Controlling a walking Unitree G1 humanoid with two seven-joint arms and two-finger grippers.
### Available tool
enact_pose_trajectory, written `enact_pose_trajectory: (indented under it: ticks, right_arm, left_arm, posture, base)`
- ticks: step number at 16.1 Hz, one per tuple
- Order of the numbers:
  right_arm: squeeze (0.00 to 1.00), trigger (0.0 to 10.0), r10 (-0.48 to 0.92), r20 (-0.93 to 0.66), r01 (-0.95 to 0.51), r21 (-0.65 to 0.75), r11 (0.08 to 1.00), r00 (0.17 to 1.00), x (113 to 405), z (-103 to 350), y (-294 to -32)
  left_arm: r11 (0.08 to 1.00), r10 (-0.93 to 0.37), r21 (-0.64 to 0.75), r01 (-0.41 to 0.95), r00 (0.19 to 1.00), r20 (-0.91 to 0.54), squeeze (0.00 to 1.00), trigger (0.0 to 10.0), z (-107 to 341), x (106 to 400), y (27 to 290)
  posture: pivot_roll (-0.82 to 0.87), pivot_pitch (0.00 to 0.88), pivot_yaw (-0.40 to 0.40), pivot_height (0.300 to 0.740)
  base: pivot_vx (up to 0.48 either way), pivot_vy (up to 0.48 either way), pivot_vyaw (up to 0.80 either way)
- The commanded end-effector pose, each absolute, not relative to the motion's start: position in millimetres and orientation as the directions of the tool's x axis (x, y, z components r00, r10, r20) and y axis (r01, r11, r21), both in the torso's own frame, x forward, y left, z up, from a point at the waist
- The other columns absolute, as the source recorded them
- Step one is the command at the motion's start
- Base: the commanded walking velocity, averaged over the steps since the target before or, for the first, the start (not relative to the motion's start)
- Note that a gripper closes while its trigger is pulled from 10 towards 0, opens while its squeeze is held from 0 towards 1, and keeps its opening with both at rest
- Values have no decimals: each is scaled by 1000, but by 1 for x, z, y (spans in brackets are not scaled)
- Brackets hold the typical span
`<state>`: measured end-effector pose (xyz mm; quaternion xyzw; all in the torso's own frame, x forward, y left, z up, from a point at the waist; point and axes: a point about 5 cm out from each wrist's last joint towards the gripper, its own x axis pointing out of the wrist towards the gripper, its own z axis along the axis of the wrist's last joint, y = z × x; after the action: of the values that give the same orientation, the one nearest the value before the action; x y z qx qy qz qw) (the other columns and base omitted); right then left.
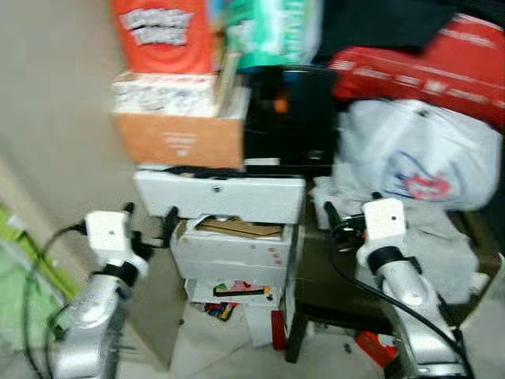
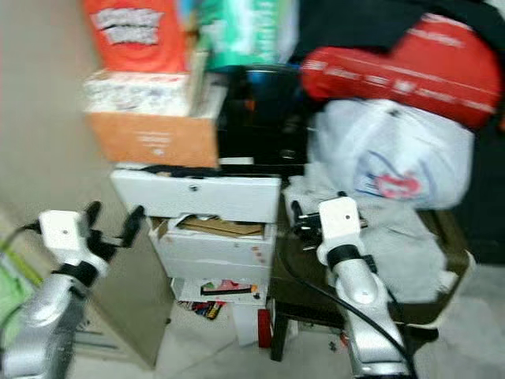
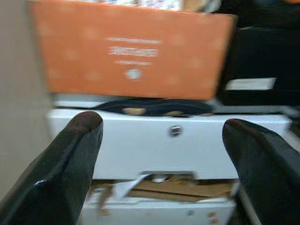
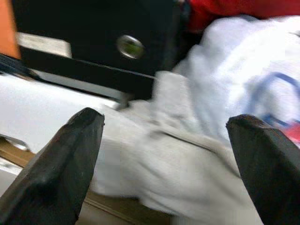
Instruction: Clean up the room
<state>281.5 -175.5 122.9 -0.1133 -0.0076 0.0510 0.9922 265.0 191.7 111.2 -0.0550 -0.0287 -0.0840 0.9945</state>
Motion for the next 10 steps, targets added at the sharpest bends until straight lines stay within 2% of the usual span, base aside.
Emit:
enact_pose_trajectory:
  ticks: [1, 6, 10]
  right_arm:
    - [0, 10000, 107, 22, -99, -226, 969, 994, 285, 128, -173]
    - [0, 10000, 107, 23, -99, -226, 969, 994, 285, 128, -173]
    - [0, 10000, 106, 24, -99, -218, 971, 994, 285, 127, -172]
  left_arm:
    - [983, -152, -91, 158, 986, 67, 0, 10000, 114, 265, 196]
    - [983, -150, -93, 156, 986, 67, 0, 10000, 113, 265, 197]
    - [984, -142, -99, 149, 987, 74, 0, 10000, 114, 265, 198]
  posture:
    - [-102, 0, 12, 740]
    - [-100, 0, 12, 740]
    - [-98, 0, 16, 740]
  base:
    - [0, -341, 0]
    - [0, -326, 0]
    - [0, 0, 0]
